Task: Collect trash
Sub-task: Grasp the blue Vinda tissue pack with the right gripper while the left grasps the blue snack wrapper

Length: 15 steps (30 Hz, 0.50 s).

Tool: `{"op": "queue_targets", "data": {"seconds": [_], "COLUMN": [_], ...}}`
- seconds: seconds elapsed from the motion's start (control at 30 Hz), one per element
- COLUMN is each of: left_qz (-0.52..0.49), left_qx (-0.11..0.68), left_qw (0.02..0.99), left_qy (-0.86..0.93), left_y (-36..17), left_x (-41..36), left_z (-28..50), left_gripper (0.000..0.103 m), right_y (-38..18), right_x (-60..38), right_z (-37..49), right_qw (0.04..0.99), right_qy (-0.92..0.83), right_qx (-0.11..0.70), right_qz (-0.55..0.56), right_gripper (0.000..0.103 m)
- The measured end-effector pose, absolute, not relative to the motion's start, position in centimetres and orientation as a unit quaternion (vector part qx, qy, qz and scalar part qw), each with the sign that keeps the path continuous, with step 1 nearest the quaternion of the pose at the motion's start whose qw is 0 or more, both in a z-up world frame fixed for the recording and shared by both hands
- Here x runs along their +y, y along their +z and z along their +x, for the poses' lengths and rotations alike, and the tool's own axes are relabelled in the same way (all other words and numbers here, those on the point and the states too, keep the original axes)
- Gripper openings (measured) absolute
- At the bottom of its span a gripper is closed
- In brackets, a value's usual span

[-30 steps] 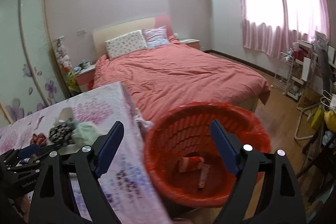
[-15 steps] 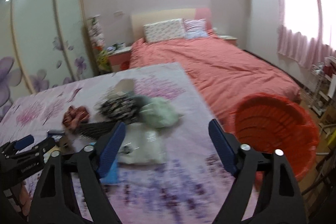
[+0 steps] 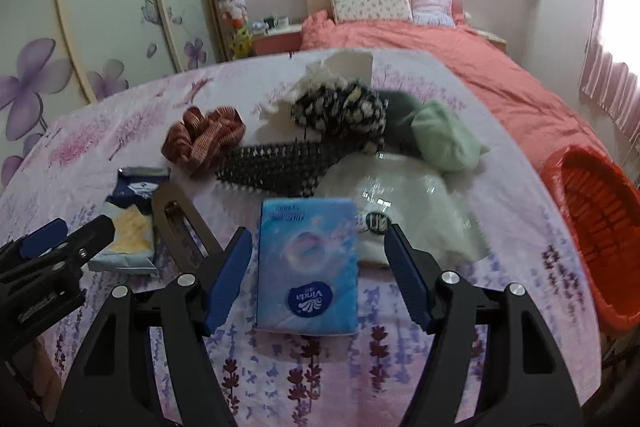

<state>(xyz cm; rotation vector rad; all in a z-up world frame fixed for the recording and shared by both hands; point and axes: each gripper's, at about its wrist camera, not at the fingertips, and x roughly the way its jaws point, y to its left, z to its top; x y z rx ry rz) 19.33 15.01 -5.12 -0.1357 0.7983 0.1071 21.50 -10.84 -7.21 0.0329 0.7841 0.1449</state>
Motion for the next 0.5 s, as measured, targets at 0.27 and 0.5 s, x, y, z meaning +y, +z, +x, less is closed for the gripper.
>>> {"op": "queue_targets", "data": {"seconds": [0.27,0.5], "left_qz": [-0.075,-0.079], "left_qx": [0.399,0.41], "left_qw": [0.913,0.908], "left_qy": [0.041,0.04], "left_y": [-6.0,-6.6], "left_x": [14.5,14.2], "left_z": [20.2,21.2], "left_gripper": [0.076,0.071], "right_y": [-7.3,-5.5], "right_x": [-10.7,-12.2], "right_z": [21.6,21.0], "right_qw": [0.922,0.932], "right_qy": [0.076,0.072], "right_qx": [0.38,0.354], "right_qz": [0.008,0.028], "right_gripper": [0.05,0.05]}}
